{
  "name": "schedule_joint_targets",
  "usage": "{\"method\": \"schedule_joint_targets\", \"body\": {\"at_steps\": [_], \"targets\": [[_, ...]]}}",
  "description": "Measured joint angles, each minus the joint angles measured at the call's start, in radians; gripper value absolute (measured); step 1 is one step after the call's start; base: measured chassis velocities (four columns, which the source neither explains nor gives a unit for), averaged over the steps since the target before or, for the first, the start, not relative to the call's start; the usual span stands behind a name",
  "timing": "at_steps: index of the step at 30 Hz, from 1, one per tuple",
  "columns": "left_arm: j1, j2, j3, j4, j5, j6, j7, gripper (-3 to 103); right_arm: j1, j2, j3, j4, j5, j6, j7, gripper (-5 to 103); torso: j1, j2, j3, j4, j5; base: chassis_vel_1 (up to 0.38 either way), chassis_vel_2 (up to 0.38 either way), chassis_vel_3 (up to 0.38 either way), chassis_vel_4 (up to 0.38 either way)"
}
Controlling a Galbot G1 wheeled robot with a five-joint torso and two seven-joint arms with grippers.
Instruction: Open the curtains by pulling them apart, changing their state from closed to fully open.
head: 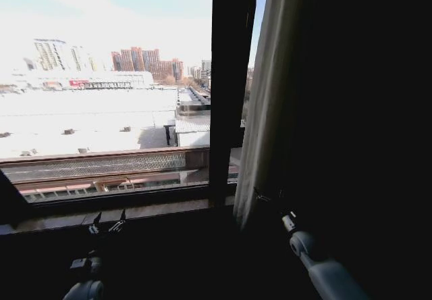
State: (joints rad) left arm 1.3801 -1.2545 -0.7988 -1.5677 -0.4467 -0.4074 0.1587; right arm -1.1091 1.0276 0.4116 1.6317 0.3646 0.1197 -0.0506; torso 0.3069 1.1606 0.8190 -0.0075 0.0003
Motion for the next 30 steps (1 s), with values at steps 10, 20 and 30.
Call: {"method": "schedule_joint_targets", "body": {"at_steps": [10,20,30], "targets": [[0.0,0.0,0.0,0.0,0.0,0.0,0.0,100,0.0,0.0,0.0,0.0,0.0,0.0,0.0,100,0.0,0.0,0.0,0.0001,-0.0006,0.382,0.296,-0.379,-0.297],[0.0,0.0,0.0,0.0,0.0,0.0,0.0,100,0.0,0.0,0.0,0.0,0.0,0.0,0.0,100,0.0,0.0,0.0,0.0,0.0001,0.39,0.327,-0.408,-0.334],[0.0,0.0,0.0,0.0,0.0,0.0,0.0,100,0.0,0.0,0.0,0.0,0.0,0.0,0.0,100,0.0,0.0,0.0,0.0,-0.0001,0.376,0.314,-0.386,-0.307]]}}
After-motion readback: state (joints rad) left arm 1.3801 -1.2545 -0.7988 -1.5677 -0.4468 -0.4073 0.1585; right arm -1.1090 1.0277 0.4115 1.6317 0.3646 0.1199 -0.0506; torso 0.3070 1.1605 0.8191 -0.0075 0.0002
